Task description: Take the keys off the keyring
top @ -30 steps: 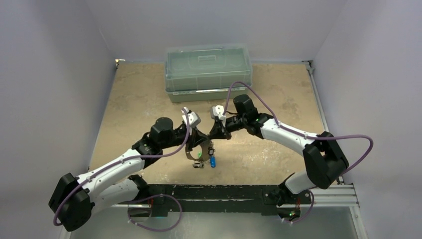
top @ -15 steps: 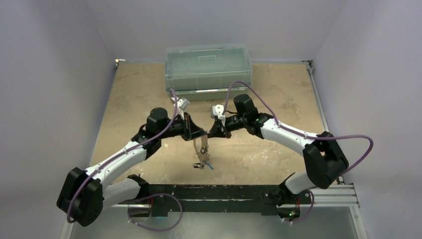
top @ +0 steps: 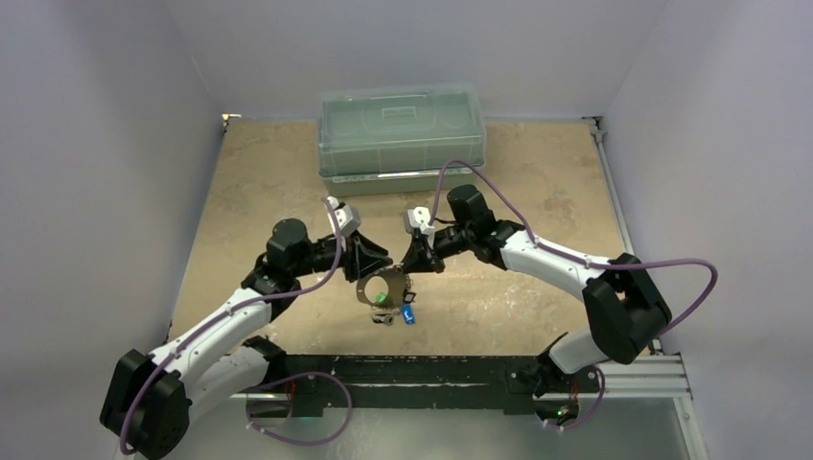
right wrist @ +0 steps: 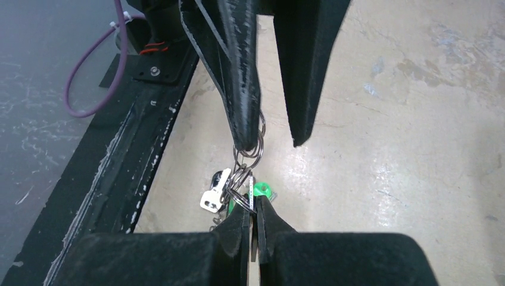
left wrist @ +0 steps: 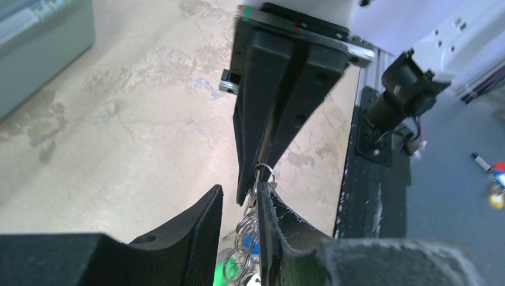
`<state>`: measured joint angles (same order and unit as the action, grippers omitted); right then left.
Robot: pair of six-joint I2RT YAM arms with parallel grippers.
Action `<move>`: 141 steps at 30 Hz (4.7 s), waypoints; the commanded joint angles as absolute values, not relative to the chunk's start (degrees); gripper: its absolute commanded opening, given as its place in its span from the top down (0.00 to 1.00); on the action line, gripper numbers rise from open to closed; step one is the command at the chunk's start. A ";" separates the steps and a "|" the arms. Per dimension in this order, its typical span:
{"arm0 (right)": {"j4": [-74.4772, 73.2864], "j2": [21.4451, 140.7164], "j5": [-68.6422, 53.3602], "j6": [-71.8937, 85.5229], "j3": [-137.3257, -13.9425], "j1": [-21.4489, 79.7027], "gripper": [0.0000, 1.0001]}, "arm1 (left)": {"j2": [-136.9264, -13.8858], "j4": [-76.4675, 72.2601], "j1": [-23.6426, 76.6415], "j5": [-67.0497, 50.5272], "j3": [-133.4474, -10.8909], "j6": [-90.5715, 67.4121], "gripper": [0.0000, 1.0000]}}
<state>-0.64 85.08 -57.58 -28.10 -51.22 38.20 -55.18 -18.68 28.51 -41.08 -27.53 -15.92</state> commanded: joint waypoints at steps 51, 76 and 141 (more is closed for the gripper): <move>14.78 84.46 -60.60 -3.72 -45.34 34.01 1.00 | -54.09 -29.92 45.77 -23.77 -19.44 26.76 0.77; 19.42 85.79 -61.46 4.12 -45.08 33.24 1.00 | -58.24 -36.60 48.69 -23.12 -17.52 32.84 0.73; 18.04 83.76 -60.36 -1.49 -43.86 33.25 1.00 | -57.99 -17.93 38.82 -13.81 -32.16 -19.05 1.00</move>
